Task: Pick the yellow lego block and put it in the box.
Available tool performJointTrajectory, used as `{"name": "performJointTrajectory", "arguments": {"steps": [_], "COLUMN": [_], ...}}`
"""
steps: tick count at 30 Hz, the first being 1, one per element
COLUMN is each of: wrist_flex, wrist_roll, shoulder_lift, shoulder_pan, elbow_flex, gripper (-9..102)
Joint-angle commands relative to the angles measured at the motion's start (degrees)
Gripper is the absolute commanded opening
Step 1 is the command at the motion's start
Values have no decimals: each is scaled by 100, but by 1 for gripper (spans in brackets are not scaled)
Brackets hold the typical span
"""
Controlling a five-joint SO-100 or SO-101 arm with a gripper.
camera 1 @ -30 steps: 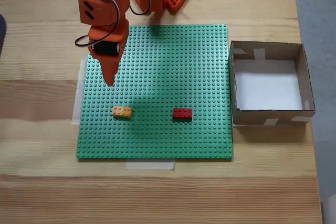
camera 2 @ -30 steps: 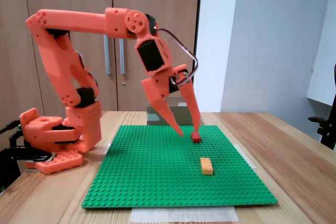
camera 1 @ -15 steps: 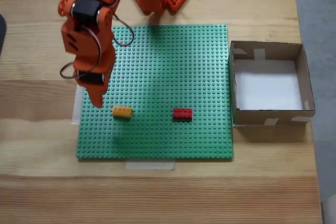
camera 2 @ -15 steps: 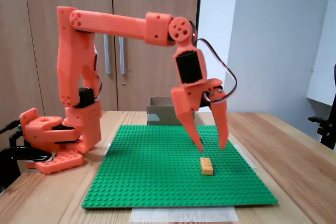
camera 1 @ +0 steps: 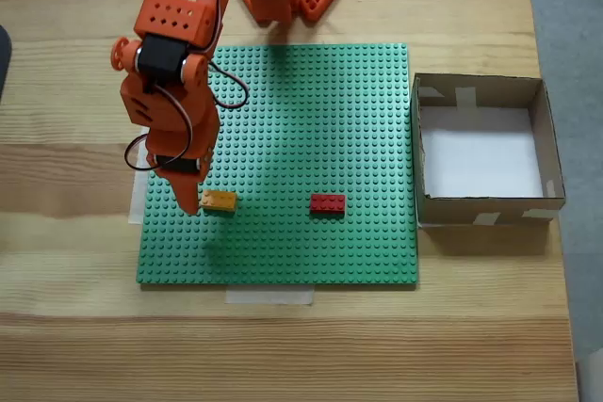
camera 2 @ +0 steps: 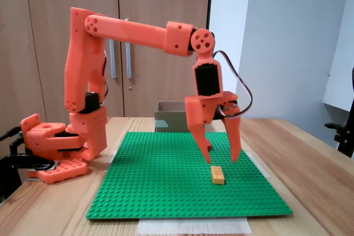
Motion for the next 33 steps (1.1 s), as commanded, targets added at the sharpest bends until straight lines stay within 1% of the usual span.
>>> {"name": "performJointTrajectory", "arguments": {"steps": [1, 7, 13, 33], "wrist_flex": [70, 70, 53, -70], "wrist_roll": [193, 483, 545, 703], "shoulder_lift": [-9, -369, -615, -861], "shoulder_pan": [-97, -132, -141, -439], "elbow_flex": [-299, -519, -650, -686], "gripper": [25, 24, 28, 25]}}
